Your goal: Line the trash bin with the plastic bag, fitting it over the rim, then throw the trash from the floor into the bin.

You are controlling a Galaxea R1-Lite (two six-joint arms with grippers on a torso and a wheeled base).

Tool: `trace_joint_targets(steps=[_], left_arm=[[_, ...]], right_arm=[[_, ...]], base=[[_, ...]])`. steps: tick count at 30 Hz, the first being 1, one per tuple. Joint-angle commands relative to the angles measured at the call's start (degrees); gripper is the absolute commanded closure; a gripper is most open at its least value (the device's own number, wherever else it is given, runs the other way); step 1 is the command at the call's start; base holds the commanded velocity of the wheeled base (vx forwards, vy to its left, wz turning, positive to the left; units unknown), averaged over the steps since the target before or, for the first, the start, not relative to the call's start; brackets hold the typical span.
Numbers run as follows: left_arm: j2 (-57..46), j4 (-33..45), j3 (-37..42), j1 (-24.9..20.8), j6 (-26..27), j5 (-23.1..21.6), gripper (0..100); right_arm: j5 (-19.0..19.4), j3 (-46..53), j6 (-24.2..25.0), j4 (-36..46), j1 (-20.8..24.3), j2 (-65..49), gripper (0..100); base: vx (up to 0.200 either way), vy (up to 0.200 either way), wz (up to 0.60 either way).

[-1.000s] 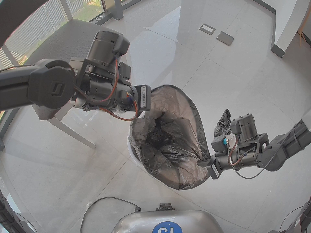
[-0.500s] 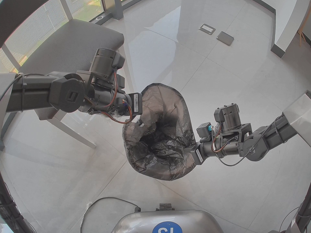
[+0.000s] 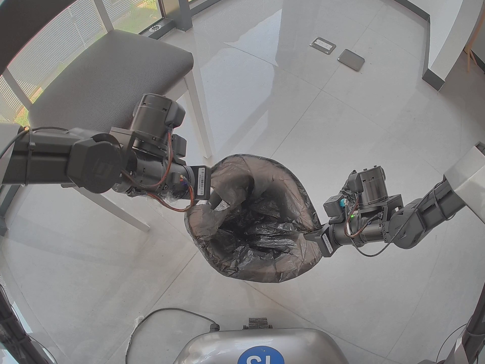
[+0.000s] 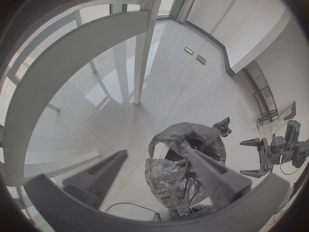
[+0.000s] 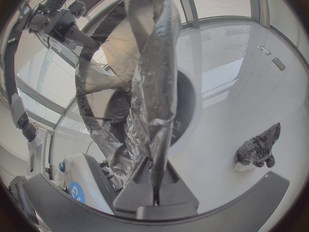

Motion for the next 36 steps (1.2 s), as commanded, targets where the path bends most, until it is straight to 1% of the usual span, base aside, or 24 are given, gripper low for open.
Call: trace_joint_targets(steps=[1,7,12,17,18,23,26,27,36], left_arm=[[-1.01,-1.08,1.7,1.81,1.17,0.08,100],[0.31,-3.72,0.47,1.9,1.08,0.08,100],[1.98,-4.25,-2.96,1.9,0.91,0.17,100],[2.86,-4.25,-3.84,3.74,1.35,0.43,100],[3.12,-4.07,-3.57,4.8,1.7,0.52,100],[3.21,-4.07,-3.22,6.38,3.11,0.61,100],[3.73,-4.33,-3.13,6.56,3.19,0.61,100],[3.82,-4.33,-3.13,6.73,3.19,0.52,0],[3.73,-4.51,-3.84,7.35,3.19,0.61,0]], right_arm=[[0.03,-0.3,0.01,-0.3,-1.33,-0.02,0],[-0.05,-1.53,-0.25,-0.39,-2.21,-0.37,0],[-0.14,-1.18,-0.69,-0.48,-2.21,-2.3,0],[-0.14,-0.47,-2.62,-0.39,-2.21,-4.59,0],[-0.05,-0.03,-3.06,-0.39,-2.29,-5.64,0],[-0.05,0.14,-3.15,-0.48,-2.21,-5.73,0],[-0.14,-0.12,-3.15,-0.48,-1.85,-5.73,0],[-0.05,-0.12,-3.15,-0.56,-1.77,-5.73,0],[-0.14,-0.74,-3.59,-1.71,-1.59,-5.64,0]], base=[[0.0,0.0,0.0],[0.0,0.0,0.0],[0.0,0.0,0.0],[0.0,0.0,0.0],[0.0,0.0,0.0],[0.0,0.0,0.0],[0.0,0.0,0.0],[0.0,0.0,0.0],[0.0,0.0,0.0]])
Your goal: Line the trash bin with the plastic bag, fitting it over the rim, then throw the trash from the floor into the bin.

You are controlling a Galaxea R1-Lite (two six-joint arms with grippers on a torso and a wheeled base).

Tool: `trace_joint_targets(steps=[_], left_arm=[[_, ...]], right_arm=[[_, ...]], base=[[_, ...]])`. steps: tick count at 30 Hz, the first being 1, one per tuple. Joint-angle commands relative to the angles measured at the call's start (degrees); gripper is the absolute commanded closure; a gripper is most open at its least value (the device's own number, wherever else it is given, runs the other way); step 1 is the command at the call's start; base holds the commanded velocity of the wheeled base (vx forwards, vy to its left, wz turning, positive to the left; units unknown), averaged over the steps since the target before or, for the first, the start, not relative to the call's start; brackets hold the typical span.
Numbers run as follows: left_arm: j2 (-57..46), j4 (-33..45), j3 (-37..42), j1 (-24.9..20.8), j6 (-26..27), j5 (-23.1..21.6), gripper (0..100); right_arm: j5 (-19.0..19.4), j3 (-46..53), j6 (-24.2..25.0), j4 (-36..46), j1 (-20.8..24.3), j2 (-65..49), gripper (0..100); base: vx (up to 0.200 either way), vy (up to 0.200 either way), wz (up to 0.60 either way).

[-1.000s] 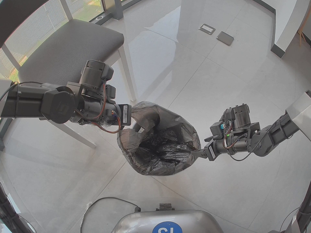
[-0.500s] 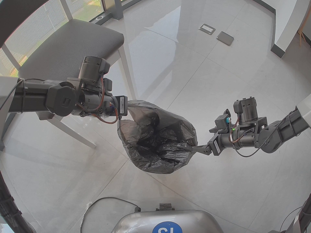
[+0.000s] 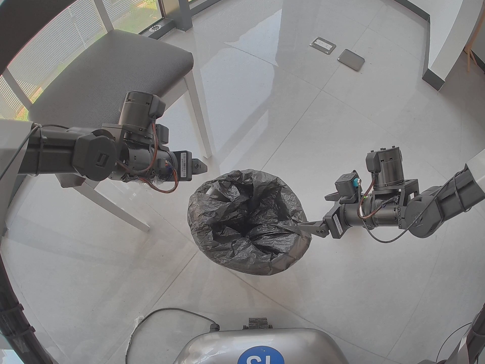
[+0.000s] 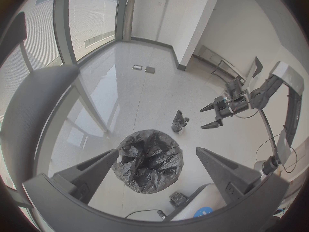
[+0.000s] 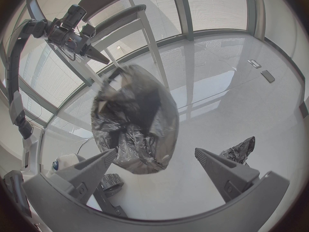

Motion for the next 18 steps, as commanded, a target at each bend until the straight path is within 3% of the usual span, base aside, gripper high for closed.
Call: trace_joint_targets(steps=[1,5,12,15,18], left_arm=[[-0.24,0.01,-0.17,0.55,-0.01,0.04,0],[-2.18,-1.22,0.19,-0.42,-0.01,0.13,0],[-8.42,-2.54,3.09,-6.04,-0.01,0.22,0],[-10.18,-2.62,5.46,-8.07,0.6,0.57,0],[-11.23,-2.89,8.1,-8.77,6.49,0.75,0]], right_arm=[[0.02,-0.5,-0.82,-0.21,0.27,0.01,0],[0.02,-2.34,-2.49,-0.12,0.44,0.71,0],[-0.07,-3.57,-2.93,-0.12,1.06,1.85,0],[-0.07,0.03,-4.16,-0.21,-1.05,-0.26,0],[-0.07,3.02,-8.12,-0.03,-5.71,-3.33,0]], base=[[0.0,0.0,0.0],[0.0,0.0,0.0],[0.0,0.0,0.0],[0.0,0.0,0.0],[0.0,0.0,0.0]])
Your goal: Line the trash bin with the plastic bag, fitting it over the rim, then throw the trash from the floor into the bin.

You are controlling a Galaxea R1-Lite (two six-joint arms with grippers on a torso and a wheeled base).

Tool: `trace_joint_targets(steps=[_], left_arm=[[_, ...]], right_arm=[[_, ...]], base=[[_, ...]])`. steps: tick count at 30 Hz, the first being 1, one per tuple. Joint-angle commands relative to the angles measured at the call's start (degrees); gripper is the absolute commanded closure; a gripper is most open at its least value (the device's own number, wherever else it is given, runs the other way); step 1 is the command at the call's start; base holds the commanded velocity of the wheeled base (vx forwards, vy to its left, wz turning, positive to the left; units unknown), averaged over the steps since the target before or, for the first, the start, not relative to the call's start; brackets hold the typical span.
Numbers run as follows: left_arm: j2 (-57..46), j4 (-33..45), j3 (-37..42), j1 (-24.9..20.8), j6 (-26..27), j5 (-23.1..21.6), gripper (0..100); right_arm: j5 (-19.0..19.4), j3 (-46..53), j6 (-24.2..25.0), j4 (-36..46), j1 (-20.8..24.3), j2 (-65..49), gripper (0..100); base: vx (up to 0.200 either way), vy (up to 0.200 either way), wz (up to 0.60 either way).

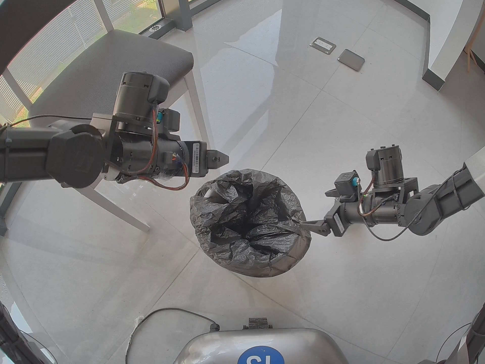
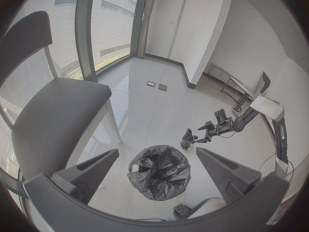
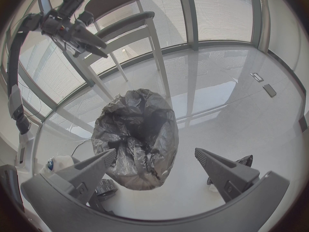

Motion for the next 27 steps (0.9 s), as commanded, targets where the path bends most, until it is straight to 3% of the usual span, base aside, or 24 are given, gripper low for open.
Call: trace_joint_targets(steps=[1,5,11,17,21,27], left_arm=[[-3.63,-0.18,4.39,-1.97,7.3,0.28,0],[-5.12,-0.09,4.83,-4.6,13.63,0.2,0],[-8.28,0.79,4.74,-9.79,14.42,1.25,0],[-13.21,-1.32,7.9,-14.36,14.86,4.06,0],[-15.4,-3.43,10.45,-13.57,14.25,3.98,0],[-17.6,-4.84,12.03,-8.21,12.93,3.98,0]], right_arm=[[0.08,4.77,-4.17,0.23,-6.51,-5.13,0],[-0.01,6.88,-4.96,0.84,-11.78,-7.95,0],[-0.1,7.58,-5.05,0.67,-16.44,-7.77,0],[-0.1,6.35,-5.05,0.4,-17.05,-5.05,0],[-0.1,4.24,-5.05,0.14,-18.11,-1.88,0],[-0.01,-4.11,-5.84,0.23,-20.22,7.17,0]], base=[[0.0,0.0,0.0],[0.0,0.0,0.0],[0.0,0.0,0.0],[0.0,0.0,0.0],[0.0,0.0,0.0],[0.0,0.0,0.0]])
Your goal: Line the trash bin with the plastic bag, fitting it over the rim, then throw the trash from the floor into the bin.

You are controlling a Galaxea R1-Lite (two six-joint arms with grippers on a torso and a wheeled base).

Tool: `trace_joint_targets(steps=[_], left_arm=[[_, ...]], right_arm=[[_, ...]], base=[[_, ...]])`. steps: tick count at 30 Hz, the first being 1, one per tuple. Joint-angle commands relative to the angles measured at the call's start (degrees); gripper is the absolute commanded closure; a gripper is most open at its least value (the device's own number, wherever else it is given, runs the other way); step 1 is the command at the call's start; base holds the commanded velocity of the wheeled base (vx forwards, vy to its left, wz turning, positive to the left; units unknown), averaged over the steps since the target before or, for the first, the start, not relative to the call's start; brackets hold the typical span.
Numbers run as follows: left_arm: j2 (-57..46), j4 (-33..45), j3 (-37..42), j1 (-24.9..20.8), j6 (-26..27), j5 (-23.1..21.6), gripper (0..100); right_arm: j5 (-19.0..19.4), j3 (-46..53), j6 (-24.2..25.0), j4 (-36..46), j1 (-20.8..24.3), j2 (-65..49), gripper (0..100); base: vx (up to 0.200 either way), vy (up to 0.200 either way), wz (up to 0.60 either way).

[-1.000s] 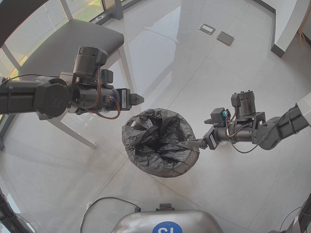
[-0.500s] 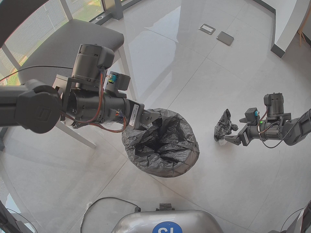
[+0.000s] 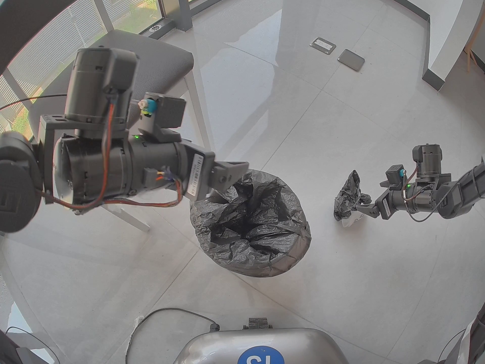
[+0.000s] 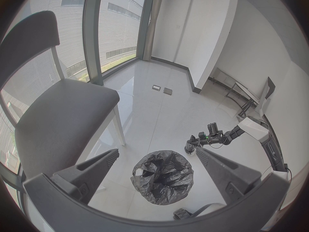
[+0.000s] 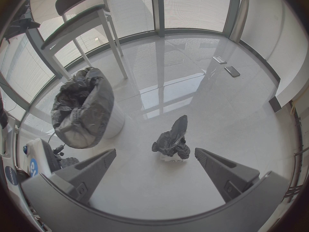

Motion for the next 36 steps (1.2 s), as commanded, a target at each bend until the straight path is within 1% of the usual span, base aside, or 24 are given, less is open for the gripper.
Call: trace_joint_targets(steps=[1,2,8,9,10,11,12,15,16,24,29,30,36], left_arm=[[-2.96,-0.57,1.19,3.31,-0.91,0.09,0],[-3.4,-0.57,0.93,4.1,-1.08,0.26,0],[-2.87,-0.66,-1.88,4.63,-1.08,0.35,0],[-2.87,-0.66,-1.88,4.63,-1.08,0.35,0],[-2.7,-0.49,-2.5,4.98,-1.08,0.7,0],[-2.7,-0.49,-2.5,4.98,-1.08,0.7,0],[-2.43,-0.31,-2.5,5.25,-1.08,1.32,0],[-2.43,-0.22,-2.41,5.33,-1.08,1.58,0],[-2.52,-0.31,-2.23,5.33,-1.08,1.58,0],[-2.61,-0.4,-2.41,6.21,-1.17,1.58,0],[-2.7,-0.22,-3.73,5.16,-1.43,1.58,0],[-2.7,-0.22,-3.73,4.98,-1.43,1.58,0],[-2.26,-0.31,-3.38,5.42,-1.7,1.49,0]], right_arm=[[0.1,-5.63,-0.56,-0.03,-1.69,7.95,0],[0.1,-8.18,-0.73,-0.12,-2.13,11.11,0],[0.19,-16.27,-1.44,-0.03,-2.48,18.67,0],[0.19,-16.27,-1.44,-0.03,-2.48,18.67,0],[0.19,-18.9,-1.7,0.06,-2.92,20.78,0],[0.19,-18.9,-1.7,0.06,-2.92,20.78,0],[0.19,-21.89,-2.05,0.06,-3.18,23.16,0],[0.36,-24.97,-2.4,0.32,-3.71,25.09,0],[0.36,-27.34,-2.4,0.5,-3.89,26.67,0],[0.45,-34.28,-2.49,0.41,-3.8,31.68,0],[1.42,-36.3,-2.4,-0.47,-3.53,33.7,0],[1.59,-36.48,-2.32,-0.73,-3.45,33.79,100],[1.59,-36.04,-2.32,-0.91,-3.01,33.53,100]], base=[[0.0,0.0,0.0],[0.0,0.0,0.0],[0.0,0.0,0.0],[0.0,0.0,0.0],[0.0,0.0,0.0],[0.0,0.0,0.0],[0.0,0.0,0.0],[0.0,0.0,0.0],[0.0,0.0,0.0],[0.0,0.0,0.0],[0.0,0.0,0.0],[0.0,0.0,0.0],[0.0,0.0,0.0]])
